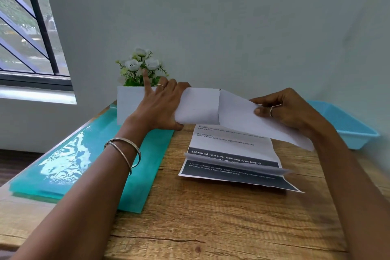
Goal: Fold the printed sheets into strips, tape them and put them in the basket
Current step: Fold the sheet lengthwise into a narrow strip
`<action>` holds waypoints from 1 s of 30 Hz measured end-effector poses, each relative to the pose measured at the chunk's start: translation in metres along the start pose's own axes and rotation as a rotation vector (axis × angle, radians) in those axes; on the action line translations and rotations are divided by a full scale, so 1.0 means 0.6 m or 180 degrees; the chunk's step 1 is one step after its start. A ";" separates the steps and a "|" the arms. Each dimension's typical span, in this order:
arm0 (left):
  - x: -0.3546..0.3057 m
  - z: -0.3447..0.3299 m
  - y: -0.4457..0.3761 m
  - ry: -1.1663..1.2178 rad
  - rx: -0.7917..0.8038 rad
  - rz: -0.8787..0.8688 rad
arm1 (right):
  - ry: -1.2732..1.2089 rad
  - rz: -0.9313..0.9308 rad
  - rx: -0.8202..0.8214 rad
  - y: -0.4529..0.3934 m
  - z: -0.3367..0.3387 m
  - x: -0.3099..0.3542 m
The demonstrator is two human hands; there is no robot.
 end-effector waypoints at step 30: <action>-0.029 -0.025 -0.013 0.0595 0.0055 0.0310 | -0.2190 -0.0567 -0.1251 -0.011 -0.015 -0.056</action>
Point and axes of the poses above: each hand's wrist, its own y-axis away from the middle knuckle, its own z-axis out of the back of the hand, x = y × z, the point moved 10 cm from there along -y, towards the middle knuckle, and after that the axes turned 10 degrees about -z, right-handed, at the moved point
